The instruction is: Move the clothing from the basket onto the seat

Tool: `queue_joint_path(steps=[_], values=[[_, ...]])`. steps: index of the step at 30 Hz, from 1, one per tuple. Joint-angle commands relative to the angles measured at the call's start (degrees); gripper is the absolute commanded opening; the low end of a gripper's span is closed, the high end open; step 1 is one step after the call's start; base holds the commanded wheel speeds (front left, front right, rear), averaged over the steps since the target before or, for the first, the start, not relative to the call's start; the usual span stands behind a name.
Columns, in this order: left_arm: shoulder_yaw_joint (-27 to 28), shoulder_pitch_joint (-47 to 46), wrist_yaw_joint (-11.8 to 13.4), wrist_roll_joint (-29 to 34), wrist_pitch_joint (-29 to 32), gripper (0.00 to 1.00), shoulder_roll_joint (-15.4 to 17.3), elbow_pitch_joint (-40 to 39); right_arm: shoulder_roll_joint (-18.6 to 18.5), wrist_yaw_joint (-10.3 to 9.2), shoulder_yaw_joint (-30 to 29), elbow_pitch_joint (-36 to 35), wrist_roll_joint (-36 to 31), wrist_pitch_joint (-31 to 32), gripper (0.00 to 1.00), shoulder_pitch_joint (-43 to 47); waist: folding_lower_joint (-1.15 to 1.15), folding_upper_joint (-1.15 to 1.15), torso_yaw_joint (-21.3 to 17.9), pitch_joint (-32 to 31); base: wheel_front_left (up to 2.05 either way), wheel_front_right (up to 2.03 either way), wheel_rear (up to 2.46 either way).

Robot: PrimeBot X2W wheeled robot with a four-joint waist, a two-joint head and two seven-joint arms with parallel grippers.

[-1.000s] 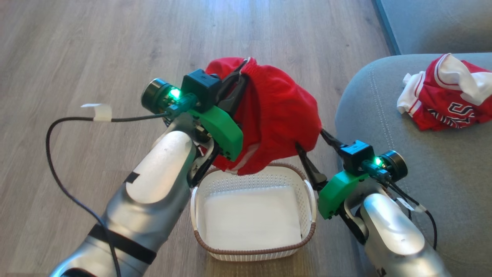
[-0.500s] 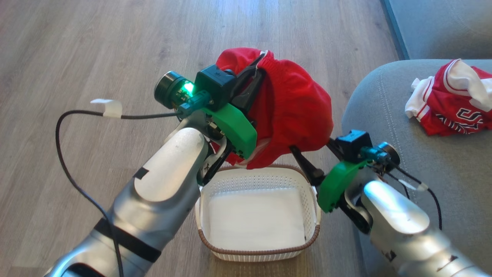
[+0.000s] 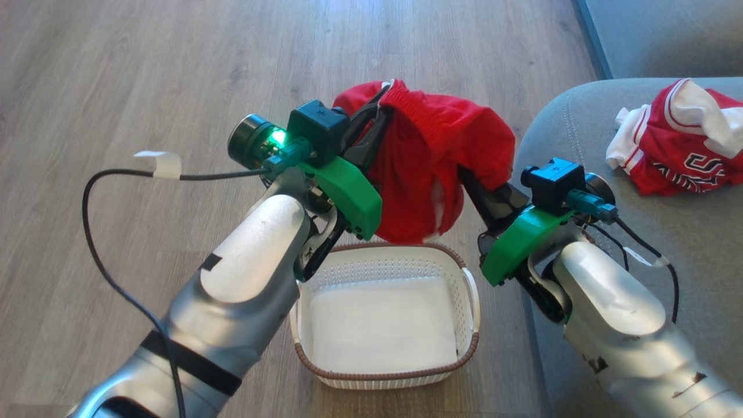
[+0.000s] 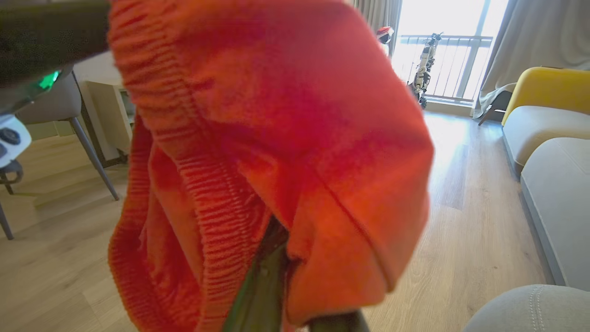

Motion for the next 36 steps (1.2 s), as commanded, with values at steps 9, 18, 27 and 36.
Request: queue_joint_path(steps=[9,18,27,36], values=[[3.56,-1.60,0.48,-1.76,-0.93,1.00,1.32,1.86,1.26,-0.01,-4.47,-3.42,-3.32,-0.67,0.00,-0.09,0.00,0.00,-1.01,0.54,0.00,0.00,0.00],[5.15,0.63,0.28,-1.89,-1.19,1.00,1.57,3.40,0.68,-0.01,-8.27,-3.74,-5.48,-0.67,0.00,-1.34,0.00,0.00,-2.26,0.91,0.00,0.00,0.00],[5.93,4.59,-1.07,-0.97,-1.21,1.00,2.39,2.80,-1.27,-0.01,-13.24,-3.80,-7.72,-0.67,0.00,-2.09,0.00,0.00,-4.79,0.99,0.00,0.00,0.00],[6.81,8.82,-1.83,0.51,-1.22,1.00,2.31,0.40,-4.26,-0.01,-17.67,-5.36,-9.53,-0.68,0.00,-1.44,0.00,0.00,-9.46,1.19,0.00,0.00,0.00]])
